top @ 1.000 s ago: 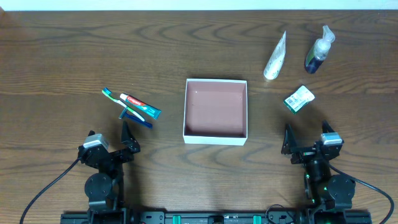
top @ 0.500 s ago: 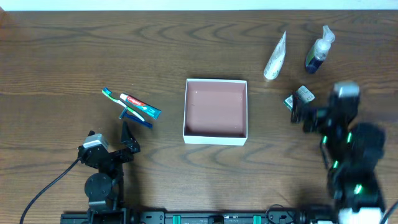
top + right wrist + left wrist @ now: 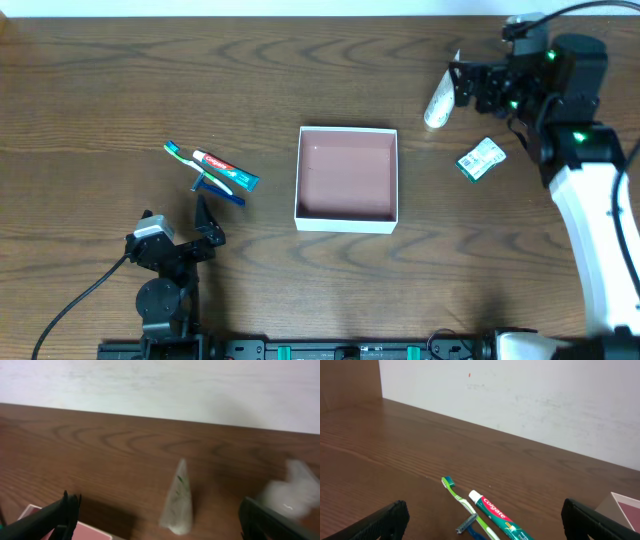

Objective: Pack container
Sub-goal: 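Grasp the white lotion tube with the right gripper, then carry the lotion tube over the box and lower it inside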

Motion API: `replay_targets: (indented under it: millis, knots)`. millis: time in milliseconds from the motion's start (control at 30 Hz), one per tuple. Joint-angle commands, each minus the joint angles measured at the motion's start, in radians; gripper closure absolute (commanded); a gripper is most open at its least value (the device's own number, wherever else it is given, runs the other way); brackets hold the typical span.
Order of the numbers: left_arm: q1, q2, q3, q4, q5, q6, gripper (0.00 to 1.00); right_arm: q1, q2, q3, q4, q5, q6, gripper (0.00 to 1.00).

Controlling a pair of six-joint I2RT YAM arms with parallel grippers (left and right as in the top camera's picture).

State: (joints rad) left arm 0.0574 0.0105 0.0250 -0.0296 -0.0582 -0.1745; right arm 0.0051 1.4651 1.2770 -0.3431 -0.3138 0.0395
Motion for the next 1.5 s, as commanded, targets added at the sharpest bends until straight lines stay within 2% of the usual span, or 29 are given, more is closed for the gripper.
replay_targets:
  millis: [0, 167, 367, 533, 833, 1000, 1100, 1300, 1467]
  knots:
    - [0.004, -0.005, -0.021, -0.037, -0.009, 0.021, 0.02, 0.015, 0.071, 0.021, 0.042, -0.084, 0.035, 0.01]
    - [0.004, -0.005, -0.021, -0.037, -0.009, 0.021, 0.02, 0.016, 0.176, 0.021, 0.083, -0.014, 0.078, 0.04]
    - [0.004, -0.005, -0.021, -0.037, -0.009, 0.021, 0.02, 0.045, 0.25, 0.021, 0.095, 0.103, 0.08, 0.13]
    - [0.004, -0.005, -0.021, -0.037, -0.009, 0.021, 0.02, 0.087, 0.263, 0.021, 0.096, 0.184, 0.079, 0.25]
    - [0.004, -0.005, -0.021, -0.037, -0.008, 0.021, 0.02, 0.127, 0.261, 0.021, 0.082, 0.329, 0.079, 0.6]
    - [0.004, -0.005, -0.021, -0.037, -0.009, 0.021, 0.02, 0.13, 0.261, 0.021, 0.069, 0.364, 0.079, 0.87]
    - [0.004, -0.005, -0.021, -0.037, -0.009, 0.021, 0.02, 0.134, 0.255, 0.021, 0.063, 0.397, 0.079, 0.94]
    - [0.004, -0.005, -0.021, -0.037, -0.009, 0.021, 0.02, 0.143, 0.163, 0.026, 0.047, 0.449, 0.076, 0.99]
    - [0.004, -0.005, -0.021, -0.037, -0.009, 0.021, 0.02, 0.168, -0.001, 0.036, -0.016, 0.449, 0.096, 0.99]
